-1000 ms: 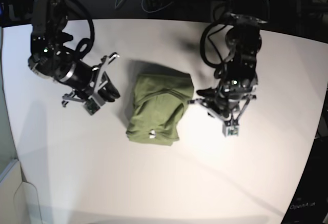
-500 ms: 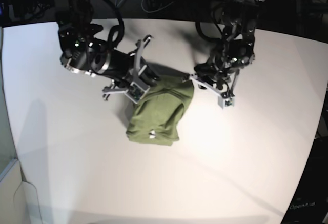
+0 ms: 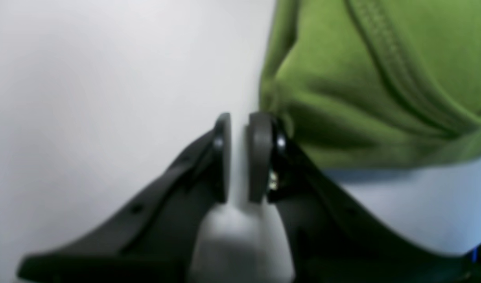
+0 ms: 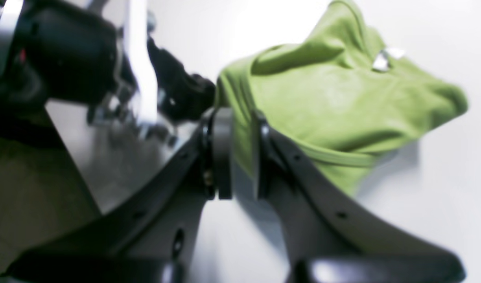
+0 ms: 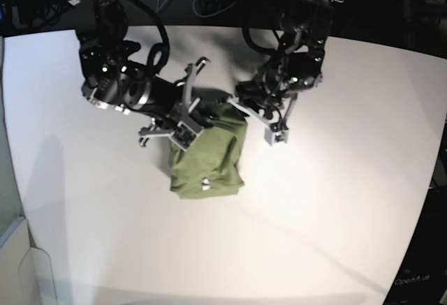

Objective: Fold the T-shirt properly
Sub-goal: 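Grasp the bundle's edge with both grippers and tuck it under, then smooth and square the folded bundle with the right gripper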

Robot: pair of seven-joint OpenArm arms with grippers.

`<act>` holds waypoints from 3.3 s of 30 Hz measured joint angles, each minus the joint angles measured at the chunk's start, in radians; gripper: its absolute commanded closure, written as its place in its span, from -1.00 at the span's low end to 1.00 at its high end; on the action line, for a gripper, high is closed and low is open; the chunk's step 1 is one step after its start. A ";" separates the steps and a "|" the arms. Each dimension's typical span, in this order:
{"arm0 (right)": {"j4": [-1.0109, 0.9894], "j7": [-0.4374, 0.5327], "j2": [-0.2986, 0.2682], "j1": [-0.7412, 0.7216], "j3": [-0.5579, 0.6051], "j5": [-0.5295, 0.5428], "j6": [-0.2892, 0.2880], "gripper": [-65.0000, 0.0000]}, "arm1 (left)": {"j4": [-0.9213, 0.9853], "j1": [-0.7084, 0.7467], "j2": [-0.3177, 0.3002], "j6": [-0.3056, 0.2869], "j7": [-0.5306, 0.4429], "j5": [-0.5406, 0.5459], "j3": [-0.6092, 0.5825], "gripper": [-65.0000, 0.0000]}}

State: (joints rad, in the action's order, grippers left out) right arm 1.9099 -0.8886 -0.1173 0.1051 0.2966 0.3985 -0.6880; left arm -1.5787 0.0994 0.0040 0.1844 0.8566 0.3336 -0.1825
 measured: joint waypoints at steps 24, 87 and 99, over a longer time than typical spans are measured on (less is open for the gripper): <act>-0.340 0.124 -0.018 -0.160 0.011 0.001 0.000 0.79 | -0.144 0.074 -0.117 0.003 0.008 0.003 0.084 0.76; -0.771 0.414 -0.118 -0.498 0.111 -0.002 0.000 0.79 | -0.282 0.247 -0.207 -0.001 0.007 0.005 0.211 0.76; -1.039 0.612 -0.113 -0.513 0.118 0.002 0.000 0.79 | -0.282 0.253 -0.207 -0.002 0.007 0.007 0.211 0.76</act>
State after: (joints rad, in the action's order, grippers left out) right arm 0.8711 -0.2764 -0.2302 -0.4080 0.4149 0.4004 -0.6880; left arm -1.8606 0.3523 -0.2028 0.1829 0.8639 0.3405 0.0280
